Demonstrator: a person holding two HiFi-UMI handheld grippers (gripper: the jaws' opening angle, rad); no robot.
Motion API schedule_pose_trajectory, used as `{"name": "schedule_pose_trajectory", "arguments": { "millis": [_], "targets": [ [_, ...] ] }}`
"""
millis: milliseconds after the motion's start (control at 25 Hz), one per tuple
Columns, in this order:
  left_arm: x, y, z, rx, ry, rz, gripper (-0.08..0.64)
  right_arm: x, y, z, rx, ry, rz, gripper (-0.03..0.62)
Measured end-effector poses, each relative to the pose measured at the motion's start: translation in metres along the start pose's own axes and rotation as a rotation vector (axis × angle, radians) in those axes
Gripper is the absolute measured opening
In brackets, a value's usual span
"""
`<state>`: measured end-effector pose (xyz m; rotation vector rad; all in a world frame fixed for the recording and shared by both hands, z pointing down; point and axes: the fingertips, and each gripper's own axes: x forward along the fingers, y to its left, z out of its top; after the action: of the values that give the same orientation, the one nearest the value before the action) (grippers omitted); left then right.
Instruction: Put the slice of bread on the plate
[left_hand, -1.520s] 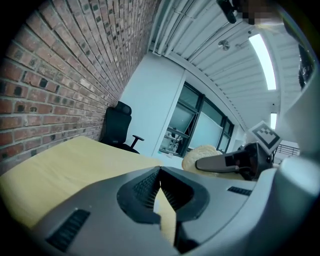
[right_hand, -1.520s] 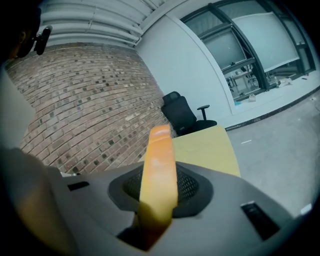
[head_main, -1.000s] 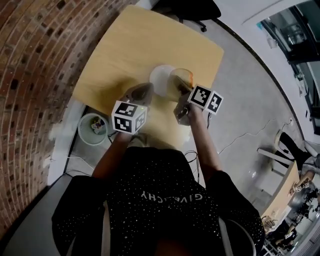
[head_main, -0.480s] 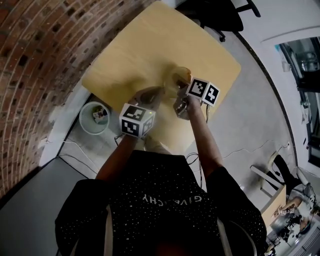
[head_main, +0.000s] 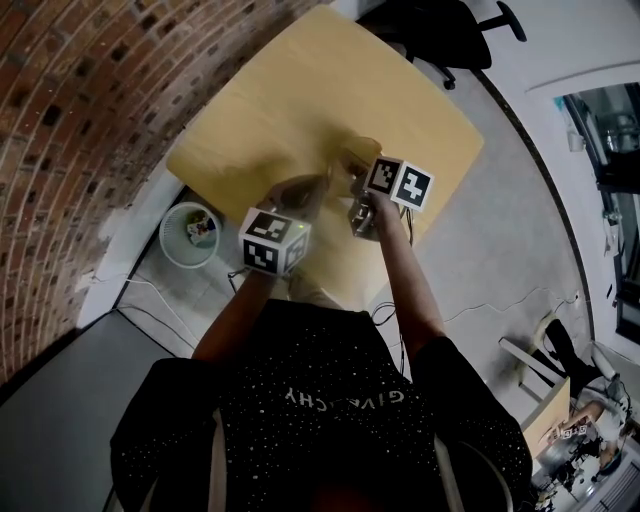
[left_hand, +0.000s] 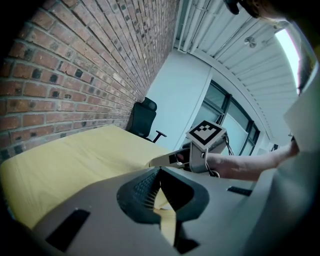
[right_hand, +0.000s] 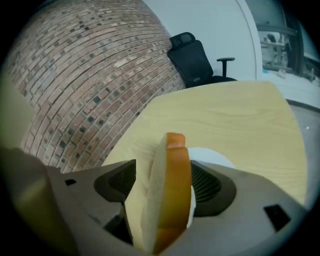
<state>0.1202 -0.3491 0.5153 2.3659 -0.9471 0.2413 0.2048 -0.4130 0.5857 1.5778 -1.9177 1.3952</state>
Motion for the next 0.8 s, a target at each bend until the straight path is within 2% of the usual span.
{"name": "schedule_pose_trajectory", "arguments": {
  "millis": [120, 240, 440, 640, 720, 800],
  "targets": [
    [0.003, -0.005, 0.0, 0.004, 0.0, -0.01, 0.011, -0.009, -0.001, 0.001, -0.048, 0.006, -0.053, 0.348],
    [0.004, -0.008, 0.0, 0.01, 0.0, -0.018, 0.011, -0.017, -0.025, -0.001, -0.084, 0.011, -0.157, 0.353],
    [0.003, -0.017, -0.001, 0.035, 0.006, -0.036, 0.011, -0.047, -0.047, 0.007, -0.082, -0.071, -0.227, 0.351],
    [0.001, -0.031, -0.001, 0.076, 0.008, -0.062, 0.011, -0.098, -0.056, 0.008, -0.013, -0.239, -0.225, 0.351],
    [0.001, -0.038, 0.0, 0.1, 0.006, -0.074, 0.011, -0.12, -0.05, 0.002, 0.033, -0.305, -0.171, 0.35],
    [0.002, -0.048, 0.003, 0.129, 0.006, -0.091, 0.011, -0.141, -0.038, -0.006, 0.059, -0.365, -0.073, 0.35]
  ]
}}
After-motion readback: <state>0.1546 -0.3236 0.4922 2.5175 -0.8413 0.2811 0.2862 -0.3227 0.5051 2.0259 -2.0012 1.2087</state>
